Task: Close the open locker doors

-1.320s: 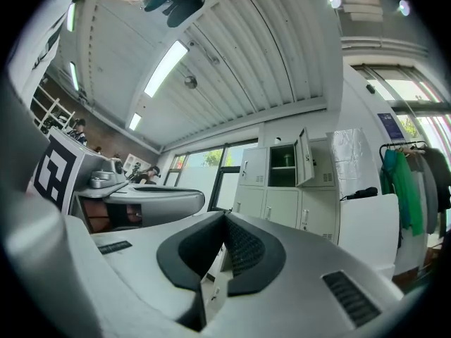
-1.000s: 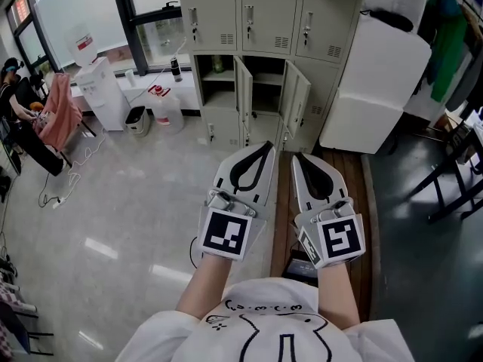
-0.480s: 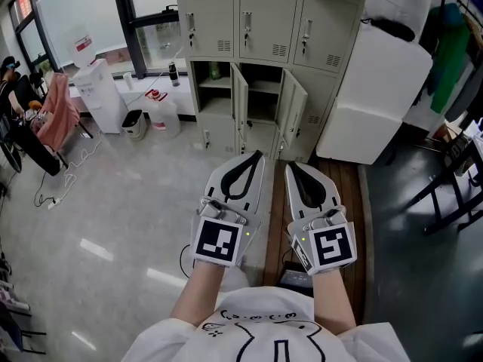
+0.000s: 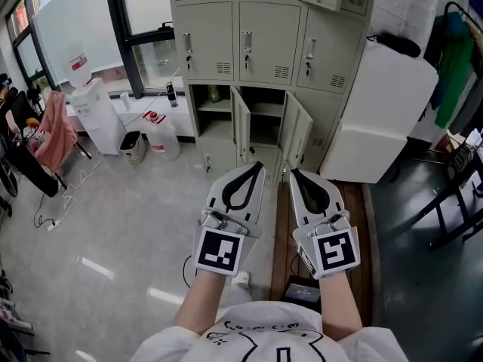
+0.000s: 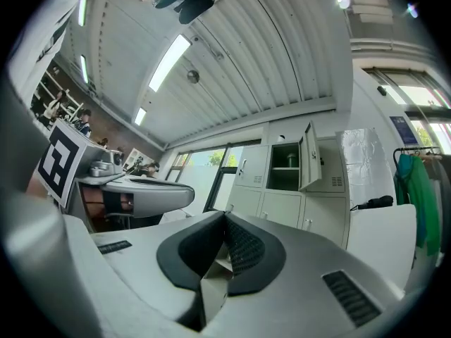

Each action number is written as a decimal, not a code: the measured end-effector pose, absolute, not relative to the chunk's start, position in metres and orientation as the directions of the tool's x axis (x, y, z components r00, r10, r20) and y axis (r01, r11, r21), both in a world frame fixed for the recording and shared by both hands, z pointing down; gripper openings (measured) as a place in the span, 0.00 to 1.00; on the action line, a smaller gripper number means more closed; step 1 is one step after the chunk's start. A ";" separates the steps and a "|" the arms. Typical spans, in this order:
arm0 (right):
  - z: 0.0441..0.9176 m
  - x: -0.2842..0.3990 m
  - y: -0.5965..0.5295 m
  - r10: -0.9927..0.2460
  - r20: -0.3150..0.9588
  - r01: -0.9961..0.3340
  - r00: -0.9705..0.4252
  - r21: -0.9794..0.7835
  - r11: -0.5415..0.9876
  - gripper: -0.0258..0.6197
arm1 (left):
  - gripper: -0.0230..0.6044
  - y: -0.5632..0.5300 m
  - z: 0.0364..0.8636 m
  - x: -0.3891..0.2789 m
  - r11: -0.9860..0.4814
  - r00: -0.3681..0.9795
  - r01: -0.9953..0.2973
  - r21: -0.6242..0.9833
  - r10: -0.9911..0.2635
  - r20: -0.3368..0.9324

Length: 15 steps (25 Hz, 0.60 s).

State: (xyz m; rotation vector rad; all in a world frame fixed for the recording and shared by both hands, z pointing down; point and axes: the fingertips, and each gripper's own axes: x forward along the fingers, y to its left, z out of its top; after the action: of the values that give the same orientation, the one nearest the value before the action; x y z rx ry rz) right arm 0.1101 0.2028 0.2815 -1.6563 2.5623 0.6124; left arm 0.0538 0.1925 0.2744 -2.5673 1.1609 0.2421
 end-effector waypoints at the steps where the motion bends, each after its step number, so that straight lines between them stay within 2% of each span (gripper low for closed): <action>1: 0.279 0.110 0.192 -0.871 -0.233 -0.879 -0.433 0.324 0.350 0.08 | 0.07 0.182 0.273 0.053 -0.625 0.659 -0.752 -0.208 -0.700 -0.277; 15: 0.244 0.107 0.059 -0.894 -0.236 -0.861 -0.382 0.443 0.251 0.08 | 0.07 0.055 0.251 0.041 -0.692 0.731 -0.679 -0.245 -0.608 -0.309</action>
State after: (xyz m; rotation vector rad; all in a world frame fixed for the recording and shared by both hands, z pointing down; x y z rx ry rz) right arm 0.1070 0.0590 0.2436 -1.7801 2.5338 0.8275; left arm 0.0406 0.0547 0.2511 -2.5919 0.9991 0.2900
